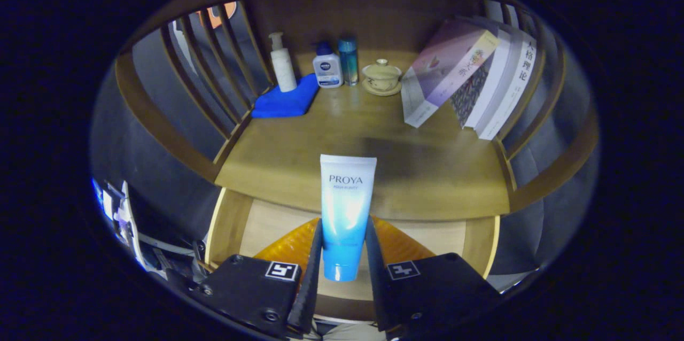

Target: Pull open the drawer, take out the items inside it, and place them on the countertop above the cabinet.

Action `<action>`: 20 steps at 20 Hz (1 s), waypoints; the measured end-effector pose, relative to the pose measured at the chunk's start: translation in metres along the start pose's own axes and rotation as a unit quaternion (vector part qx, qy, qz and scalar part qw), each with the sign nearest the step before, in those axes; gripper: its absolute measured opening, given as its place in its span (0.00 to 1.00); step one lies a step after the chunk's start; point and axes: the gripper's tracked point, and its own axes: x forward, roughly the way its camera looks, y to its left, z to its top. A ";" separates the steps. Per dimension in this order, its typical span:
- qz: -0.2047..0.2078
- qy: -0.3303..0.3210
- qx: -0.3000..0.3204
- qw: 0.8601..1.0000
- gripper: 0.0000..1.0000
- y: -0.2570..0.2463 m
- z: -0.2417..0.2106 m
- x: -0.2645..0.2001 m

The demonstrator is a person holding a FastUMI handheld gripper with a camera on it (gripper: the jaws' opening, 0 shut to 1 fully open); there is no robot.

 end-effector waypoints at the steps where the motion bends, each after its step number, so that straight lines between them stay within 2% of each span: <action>1: -0.005 0.000 0.005 1.000 0.47 0.000 0.007 0.007; 10: -0.044 -0.001 -0.001 0.999 0.47 -0.006 0.042 0.066; 17: -0.054 -0.031 0.002 0.998 0.47 -0.006 0.058 0.094; 20: -0.050 -0.049 0.015 0.997 0.52 -0.007 0.062 0.098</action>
